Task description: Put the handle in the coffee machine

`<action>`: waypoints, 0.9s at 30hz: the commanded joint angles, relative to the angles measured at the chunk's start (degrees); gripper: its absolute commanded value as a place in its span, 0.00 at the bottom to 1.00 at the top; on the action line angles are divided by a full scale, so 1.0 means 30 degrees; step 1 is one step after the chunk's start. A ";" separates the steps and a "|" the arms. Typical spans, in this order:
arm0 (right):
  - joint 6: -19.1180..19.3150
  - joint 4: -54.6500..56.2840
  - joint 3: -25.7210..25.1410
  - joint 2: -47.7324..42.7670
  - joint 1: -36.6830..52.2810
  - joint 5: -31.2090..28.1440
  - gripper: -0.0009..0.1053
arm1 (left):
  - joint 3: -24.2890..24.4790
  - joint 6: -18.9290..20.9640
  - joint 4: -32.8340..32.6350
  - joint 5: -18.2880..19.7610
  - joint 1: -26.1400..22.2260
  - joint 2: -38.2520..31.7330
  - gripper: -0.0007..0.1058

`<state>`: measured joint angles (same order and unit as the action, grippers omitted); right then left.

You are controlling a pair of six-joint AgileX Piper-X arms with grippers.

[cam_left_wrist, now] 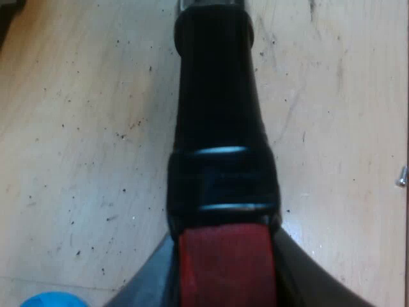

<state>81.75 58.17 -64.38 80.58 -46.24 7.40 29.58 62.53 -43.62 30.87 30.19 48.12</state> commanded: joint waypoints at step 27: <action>-0.1128 -0.9596 0.4041 -0.2867 -0.5153 -0.8468 0.71 | 0.0320 -0.1535 0.0101 0.2533 -1.0299 0.0984 0.02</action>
<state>77.67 33.43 -53.08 71.94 -61.35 -17.08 29.58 58.51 -43.87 35.52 -0.91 51.53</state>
